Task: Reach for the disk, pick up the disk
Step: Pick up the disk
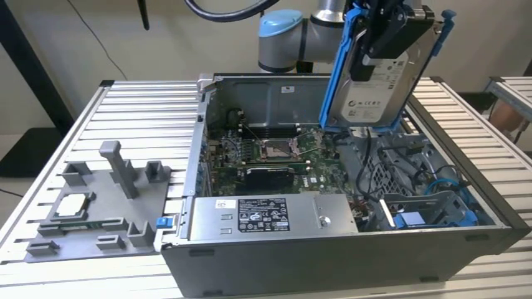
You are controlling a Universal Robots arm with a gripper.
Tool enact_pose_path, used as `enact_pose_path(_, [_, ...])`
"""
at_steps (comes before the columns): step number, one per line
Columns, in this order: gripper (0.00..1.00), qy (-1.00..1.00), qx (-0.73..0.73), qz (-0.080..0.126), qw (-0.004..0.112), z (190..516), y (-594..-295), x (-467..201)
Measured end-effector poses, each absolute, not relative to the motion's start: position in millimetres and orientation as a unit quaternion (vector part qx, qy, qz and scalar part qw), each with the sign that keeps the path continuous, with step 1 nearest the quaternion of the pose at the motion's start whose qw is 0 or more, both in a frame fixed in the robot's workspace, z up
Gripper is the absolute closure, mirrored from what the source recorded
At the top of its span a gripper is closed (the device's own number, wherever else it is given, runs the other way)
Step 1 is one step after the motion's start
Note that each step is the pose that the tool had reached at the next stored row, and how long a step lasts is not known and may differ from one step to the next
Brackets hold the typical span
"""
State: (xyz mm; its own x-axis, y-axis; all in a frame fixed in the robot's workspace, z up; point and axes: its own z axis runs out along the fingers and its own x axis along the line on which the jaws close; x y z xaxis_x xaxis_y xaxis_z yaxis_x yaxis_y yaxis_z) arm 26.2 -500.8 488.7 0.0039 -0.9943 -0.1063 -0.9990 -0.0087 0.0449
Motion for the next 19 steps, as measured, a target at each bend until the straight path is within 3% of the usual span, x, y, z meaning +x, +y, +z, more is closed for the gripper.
enact_pose_path(19, [1.0,0.704,-0.708,0.057,0.022,488,-516,59])
